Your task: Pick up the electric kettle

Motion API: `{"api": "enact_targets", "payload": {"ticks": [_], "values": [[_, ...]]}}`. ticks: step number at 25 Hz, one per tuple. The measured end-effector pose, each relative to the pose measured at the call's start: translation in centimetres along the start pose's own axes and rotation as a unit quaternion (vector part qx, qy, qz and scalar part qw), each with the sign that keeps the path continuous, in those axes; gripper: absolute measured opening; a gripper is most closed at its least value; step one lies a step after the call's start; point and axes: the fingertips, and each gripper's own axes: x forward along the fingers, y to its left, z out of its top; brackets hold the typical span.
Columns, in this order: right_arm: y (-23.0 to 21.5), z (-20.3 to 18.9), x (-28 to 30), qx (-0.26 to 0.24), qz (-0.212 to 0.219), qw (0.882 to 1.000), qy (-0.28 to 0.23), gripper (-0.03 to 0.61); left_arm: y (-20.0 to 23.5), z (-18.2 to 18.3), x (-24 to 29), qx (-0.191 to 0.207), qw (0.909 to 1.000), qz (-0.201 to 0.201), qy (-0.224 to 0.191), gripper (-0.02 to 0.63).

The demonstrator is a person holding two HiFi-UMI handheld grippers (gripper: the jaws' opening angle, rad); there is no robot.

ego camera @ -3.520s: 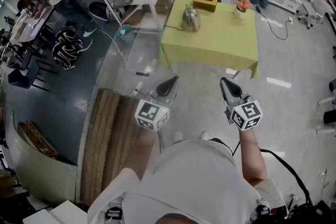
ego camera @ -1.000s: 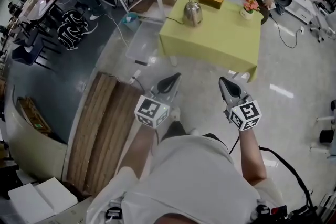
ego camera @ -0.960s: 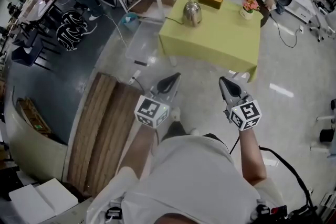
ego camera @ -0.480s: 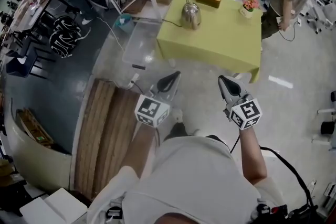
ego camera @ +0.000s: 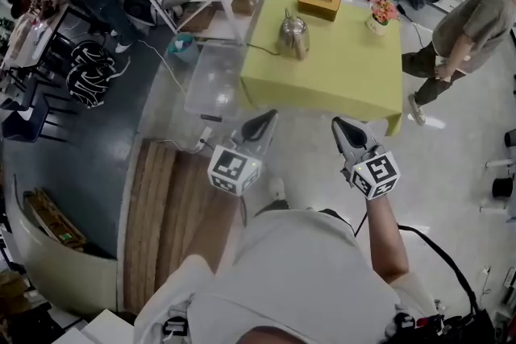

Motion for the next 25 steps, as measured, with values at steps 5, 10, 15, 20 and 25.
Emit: {"api": "enact_targets", "payload": {"ticks": [5, 10, 15, 20, 25], "values": [[-1.0, 0.0, 3.3, 0.003, -0.027, 1.0, 0.011, 0.005, 3.5, 0.0, 0.7, 0.001, 0.9999, -0.017, 0.001, 0.005], [-1.7, -0.2, 5.8, 0.014, -0.049, 0.999, 0.013, 0.005, 6.3, -0.3, 1.6, 0.002, 0.9993, -0.036, 0.004, 0.005], [-2.2, -1.1, 7.2, 0.031, -0.064, 0.997, 0.018, 0.005, 8.2, -0.5, 2.5, 0.004, 0.9988, -0.047, 0.009, 0.005], [-2.7, -1.3, 8.2, 0.047, -0.075, 0.996, 0.017, 0.005, 9.7, -0.1, 3.0, -0.001, 0.9986, -0.054, 0.004, 0.005], [-3.0, -1.0, 9.3, 0.045, -0.073, 0.996, 0.019, 0.005, 10.6, -0.4, 3.7, -0.002, 0.9983, -0.059, 0.006, 0.005]]}}
